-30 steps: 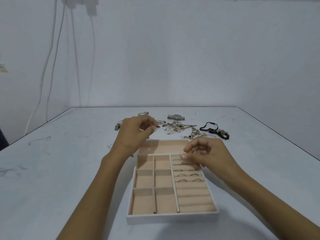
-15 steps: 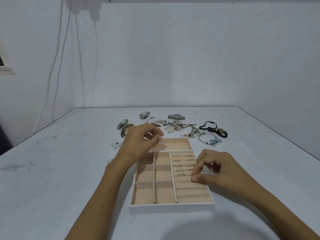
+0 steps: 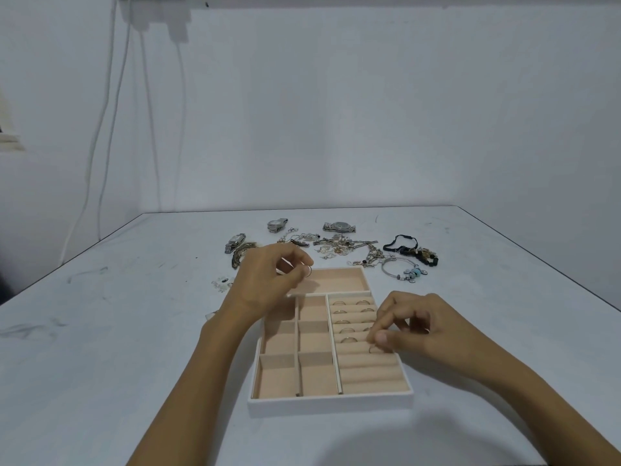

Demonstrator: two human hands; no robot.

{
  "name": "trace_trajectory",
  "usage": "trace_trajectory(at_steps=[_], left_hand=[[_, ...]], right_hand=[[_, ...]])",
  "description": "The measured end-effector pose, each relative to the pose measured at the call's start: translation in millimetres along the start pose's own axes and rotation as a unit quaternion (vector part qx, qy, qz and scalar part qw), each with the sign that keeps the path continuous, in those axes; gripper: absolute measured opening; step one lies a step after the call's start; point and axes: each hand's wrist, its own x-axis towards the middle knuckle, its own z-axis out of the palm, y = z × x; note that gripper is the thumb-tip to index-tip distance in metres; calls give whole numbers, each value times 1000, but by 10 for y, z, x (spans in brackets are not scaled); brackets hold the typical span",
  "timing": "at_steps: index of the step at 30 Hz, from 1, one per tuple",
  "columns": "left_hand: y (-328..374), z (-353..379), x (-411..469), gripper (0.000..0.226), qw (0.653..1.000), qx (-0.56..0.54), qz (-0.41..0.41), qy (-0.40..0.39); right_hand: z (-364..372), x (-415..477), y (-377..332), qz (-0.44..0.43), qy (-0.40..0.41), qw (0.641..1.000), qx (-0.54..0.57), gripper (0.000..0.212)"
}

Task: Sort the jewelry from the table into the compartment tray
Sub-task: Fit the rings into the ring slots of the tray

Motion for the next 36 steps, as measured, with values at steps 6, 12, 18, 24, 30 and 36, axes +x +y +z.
trace_trajectory(at_steps=[6,12,18,24,30,36], left_hand=[[5,-2,-4,11,1000,-2,4,-9],[7,2,-6,12,1000,-15,-1,-14],[135,-6,-30,12,998,-62,-9,-24],[316,-11,-105,7,981,-110,11,-159],[447,-3,-222,13,943,-111,28,-312],[434,36,-236,14,931,-84,28,-353]], right_hand=[[5,15,11,-2,2,1000,5,14],[4,36,68,-2,3,1000,-13,18],[-15,78,147,-8,91,995,-28,12],[0,113,428,72,73,949,-297,37],[73,128,407,95,8,931,-352,46],[84,122,433,88,10,924,-372,47]])
